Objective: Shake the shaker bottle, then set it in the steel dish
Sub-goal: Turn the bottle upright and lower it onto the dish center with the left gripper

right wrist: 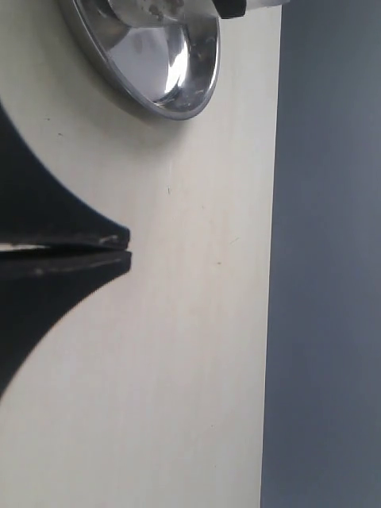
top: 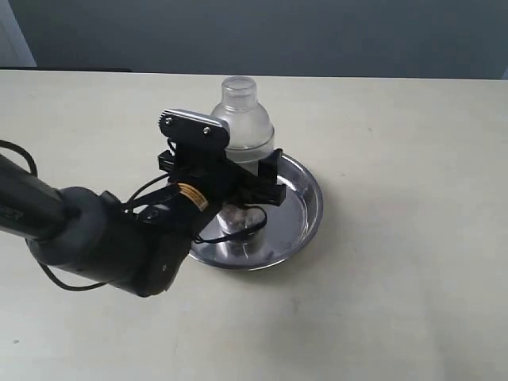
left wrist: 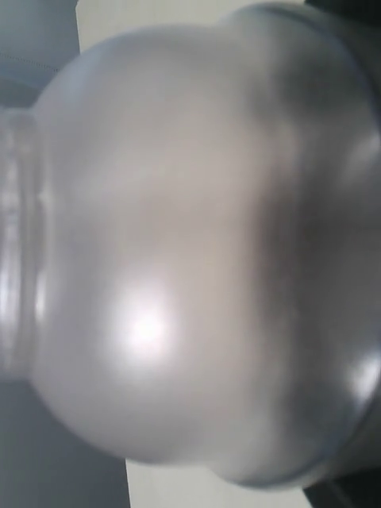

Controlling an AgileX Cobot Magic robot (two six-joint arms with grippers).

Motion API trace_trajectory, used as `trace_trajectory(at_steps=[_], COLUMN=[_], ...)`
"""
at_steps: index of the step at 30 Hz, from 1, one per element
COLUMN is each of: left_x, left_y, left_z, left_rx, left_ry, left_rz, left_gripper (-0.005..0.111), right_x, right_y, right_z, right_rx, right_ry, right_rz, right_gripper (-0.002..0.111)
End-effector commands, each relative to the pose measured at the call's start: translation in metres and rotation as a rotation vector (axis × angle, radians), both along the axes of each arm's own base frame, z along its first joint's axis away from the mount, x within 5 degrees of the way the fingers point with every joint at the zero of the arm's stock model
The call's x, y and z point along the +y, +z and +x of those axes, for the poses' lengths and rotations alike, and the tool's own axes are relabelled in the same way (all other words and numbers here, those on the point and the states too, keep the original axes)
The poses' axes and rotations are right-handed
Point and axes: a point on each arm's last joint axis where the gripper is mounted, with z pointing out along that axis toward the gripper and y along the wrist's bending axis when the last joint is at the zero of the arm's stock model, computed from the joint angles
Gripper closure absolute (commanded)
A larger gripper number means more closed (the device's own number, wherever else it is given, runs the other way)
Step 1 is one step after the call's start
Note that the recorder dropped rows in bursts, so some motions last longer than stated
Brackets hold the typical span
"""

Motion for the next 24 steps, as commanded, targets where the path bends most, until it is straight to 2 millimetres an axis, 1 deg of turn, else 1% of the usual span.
trace_trajectory(at_steps=[1, 2, 3, 6, 8, 9, 14, 18, 24], left_x=[-0.004, -0.006, -0.008, -0.008, -0.007, -0.006, 0.008, 0.011, 0.014], left_y=[-0.014, -0.014, -0.014, -0.015, -0.015, -0.015, -0.010, -0.007, -0.002], left_z=[-0.009, -0.011, -0.011, -0.012, -0.011, -0.012, -0.023, -0.029, -0.037], left_rx=[0.135, 0.131, 0.118, 0.132, 0.136, 0.137, 0.030, 0.021, -0.001], left_ry=[-0.086, -0.124, -0.148, -0.150, -0.140, -0.137, -0.117, -0.117, -0.163], left_rz=[0.068, 0.092, 0.107, 0.112, 0.108, 0.108, 0.092, 0.043, 0.054], left_gripper=[0.035, 0.035, 0.032, 0.017, 0.014, 0.013, 0.013, 0.013, 0.013], right_x=[0.000, 0.000, 0.000, 0.000, 0.000, 0.000, 0.000, 0.000, 0.000], right_y=[0.001, 0.001, 0.001, 0.001, 0.001, 0.001, 0.001, 0.001, 0.001], right_z=[0.000, 0.000, 0.000, 0.000, 0.000, 0.000, 0.000, 0.000, 0.000], right_rx=[-0.012, -0.012, -0.012, -0.012, -0.012, -0.012, -0.012, -0.012, -0.012], right_ry=[0.003, 0.003, 0.003, 0.003, 0.003, 0.003, 0.003, 0.003, 0.003], right_rz=[-0.001, -0.001, -0.001, -0.001, -0.001, -0.001, -0.001, -0.001, -0.001], right_gripper=[0.109, 0.109, 0.109, 0.109, 0.109, 0.109, 0.109, 0.109, 0.109])
